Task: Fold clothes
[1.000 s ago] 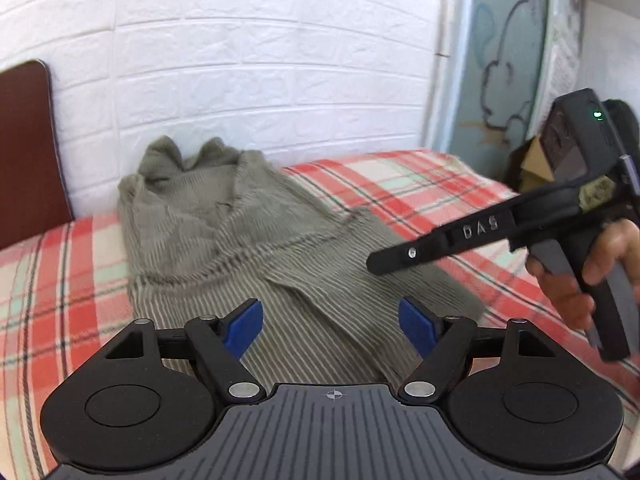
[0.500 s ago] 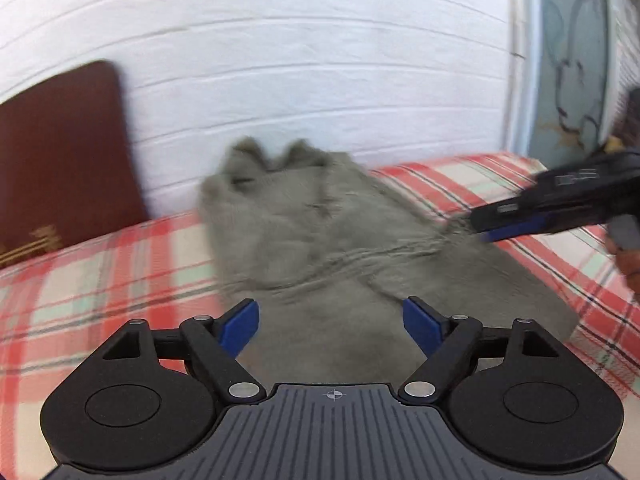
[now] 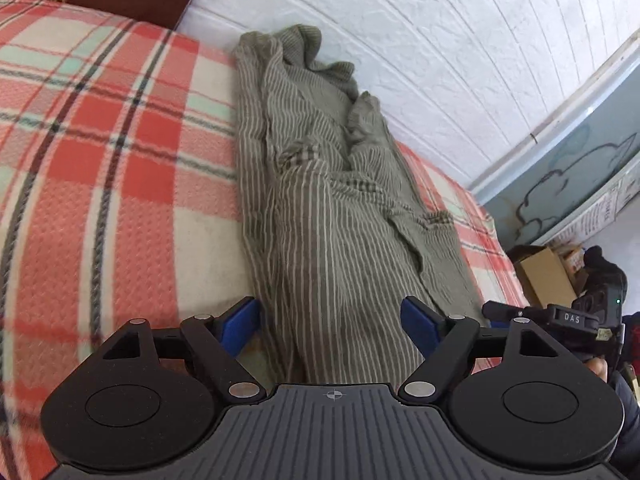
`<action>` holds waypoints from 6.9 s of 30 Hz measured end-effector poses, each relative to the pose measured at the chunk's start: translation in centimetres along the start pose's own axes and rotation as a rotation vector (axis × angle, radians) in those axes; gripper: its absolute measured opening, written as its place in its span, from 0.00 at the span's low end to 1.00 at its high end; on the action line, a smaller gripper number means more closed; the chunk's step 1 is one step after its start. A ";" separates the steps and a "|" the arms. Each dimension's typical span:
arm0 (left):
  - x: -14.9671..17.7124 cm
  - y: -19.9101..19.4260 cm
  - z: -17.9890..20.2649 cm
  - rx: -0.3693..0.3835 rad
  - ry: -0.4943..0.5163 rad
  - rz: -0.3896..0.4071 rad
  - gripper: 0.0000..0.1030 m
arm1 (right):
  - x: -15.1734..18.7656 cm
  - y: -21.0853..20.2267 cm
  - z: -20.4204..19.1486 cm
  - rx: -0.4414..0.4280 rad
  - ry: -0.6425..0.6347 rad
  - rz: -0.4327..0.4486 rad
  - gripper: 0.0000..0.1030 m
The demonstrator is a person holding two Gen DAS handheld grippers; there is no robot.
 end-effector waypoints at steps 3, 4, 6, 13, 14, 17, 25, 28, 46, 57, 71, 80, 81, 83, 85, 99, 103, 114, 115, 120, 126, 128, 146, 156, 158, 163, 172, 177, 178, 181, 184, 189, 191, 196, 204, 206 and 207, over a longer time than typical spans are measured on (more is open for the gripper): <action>-1.4 1.2 -0.4 0.022 -0.020 0.017 0.83 | -1.1 1.1 -0.1 -0.050 0.018 -0.007 0.63; -1.8 1.5 -0.5 0.025 -0.021 0.023 0.83 | -1.2 1.3 -0.2 -0.059 0.023 -0.013 0.63; -2.4 2.1 -0.3 0.019 -0.015 0.029 0.83 | -1.5 1.6 -0.2 -0.076 0.034 -0.025 0.62; -2.5 2.2 1.0 -0.037 0.011 0.011 0.17 | -2.4 2.6 -0.5 -0.136 0.071 -0.066 0.12; -2.4 1.8 1.3 -0.035 0.013 0.011 0.15 | -2.6 2.8 -0.5 -0.145 0.076 -0.071 0.11; -1.8 -0.2 2.6 -0.015 0.004 0.010 0.14 | -1.0 1.8 -0.8 -0.155 0.088 -0.108 0.10; 5.5 -5.7 5.1 0.057 -0.054 -0.094 0.14 | 5.7 -2.7 -2.0 -0.161 0.115 -0.227 0.11; 10.4 -6.4 5.4 0.068 -0.069 -0.147 0.16 | 8.2 -4.4 -2.5 -0.163 0.125 -0.272 0.11; 11.6 -11.2 8.1 -0.136 0.111 0.091 0.60 | 8.0 -10.1 -4.6 -0.062 -0.100 -0.028 0.29; 13.7 -10.5 8.3 -0.184 0.223 0.081 0.75 | 7.7 -7.6 -7.0 0.111 -0.359 0.009 0.52; 12.7 -8.0 9.0 -0.193 0.234 0.068 0.09 | 7.3 -6.3 -7.2 0.014 -0.317 -0.028 0.08; 10.0 -4.3 5.8 -0.250 0.139 0.047 0.10 | 5.0 -2.4 -5.2 0.062 -0.269 -0.027 0.08; 10.2 -3.7 5.4 -0.248 0.123 0.038 0.17 | 5.1 -1.5 -4.7 0.076 -0.257 -0.050 0.09; 10.5 -3.6 5.2 -0.245 0.107 0.049 0.32 | 5.4 -1.0 -4.1 0.075 -0.235 -0.057 0.10; 10.6 -4.3 5.2 -0.242 0.102 0.060 0.41 | 5.4 -1.7 -4.2 0.081 -0.232 -0.028 0.13; 11.9 -8.9 11.5 -0.118 0.357 0.081 0.60 | 8.1 -4.6 -9.5 0.011 -0.422 0.018 0.37; 13.0 -4.0 12.1 -0.176 0.437 -0.014 0.60 | 9.5 -1.6 -10.5 0.031 -0.488 -0.043 0.38; 8.9 -5.7 10.8 -0.165 0.376 0.104 0.67 | 5.3 -3.1 -9.7 0.002 -0.361 -0.030 0.41; 7.7 -6.3 10.4 -0.214 0.372 0.142 0.69 | 4.0 -3.4 -9.8 0.028 -0.362 0.001 0.42; 0.3 -4.9 4.9 -0.380 0.169 0.180 0.72 | -3.1 -2.3 -8.5 0.083 -0.287 0.053 0.53; -4.6 -1.1 0.3 -0.395 0.096 0.107 0.72 | -9.2 1.9 -6.0 0.138 -0.197 0.052 0.54; -5.8 -0.3 0.1 -0.378 0.106 0.100 0.72 | -10.7 3.1 -5.2 0.136 -0.183 0.044 0.54; -9.7 5.3 0.7 -0.383 0.290 0.009 0.03 | -14.3 6.3 -5.8 0.013 -0.211 -0.038 0.09; -7.5 -8.1 6.9 -0.236 0.279 0.222 0.04 | -10.6 -3.0 -12.2 -0.206 -0.333 0.042 0.08; -5.0 -10.4 8.5 -0.209 0.301 0.250 0.05 | -8.3 -5.5 -13.5 -0.249 -0.379 0.065 0.08; 2.1 -15.7 12.3 -0.139 0.353 0.310 0.08 | -1.8 -10.6 -14.2 -0.310 -0.451 0.094 0.08; 13.6 -19.0 15.4 -0.054 0.366 0.303 0.29 | 9.0 -14.4 -12.1 -0.331 -0.523 0.049 0.08; 16.8 -16.5 14.1 -0.114 0.347 0.180 0.29 | 14.0 -12.1 -10.1 -0.192 -0.612 -0.096 0.09; 17.0 -16.2 13.8 -0.125 0.342 0.166 0.29 | 14.9 -11.5 -9.6 -0.150 -0.631 -0.126 0.10; 17.4 -15.4 13.2 -0.138 0.354 0.129 0.43 | 16.5 -10.8 -8.5 -0.079 -0.658 -0.172 0.11; 17.8 -14.7 12.6 -0.185 0.348 0.109 0.63 | 17.3 -11.3 -8.3 -0.078 -0.652 -0.165 0.11; 17.7 -13.6 11.5 -0.179 0.293 0.097 0.70 | 17.2 -12.0 -8.2 -0.081 -0.641 -0.143 0.12; 17.5 -13.1 11.2 -0.180 0.271 0.103 0.73 | 17.2 -12.1 -8.1 -0.090 -0.627 -0.130 0.13; 16.4 -11.4 10.2 -0.137 0.205 0.071 0.73 | 16.9 -13.2 -7.0 -0.155 -0.541 -0.088 0.53; 15.5 -9.9 10.1 -0.121 0.213 0.018 0.57 | 15.2 -14.7 -2.8 -0.358 -0.129 0.035 0.57; 15.2 -9.7 10.0 -0.135 0.199 0.006 0.28 | 14.8 -13.5 -2.9 -0.327 -0.105 0.015 0.57; 15.1 -9.6 9.9 -0.140 0.191 0.002 0.08 | 14.6 -13.0 -2.9 -0.311 -0.092 0.005 0.56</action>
Point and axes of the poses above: each gripper's, at about its wrist camera, not at the fingertips, and y roughly the way its jaws point, z to its right, x to its underside, the point moved 2 cm from there along y, roughly the way its jaws point, and after that the axes turned 10 degrees about -z, right-handed, at the moved point
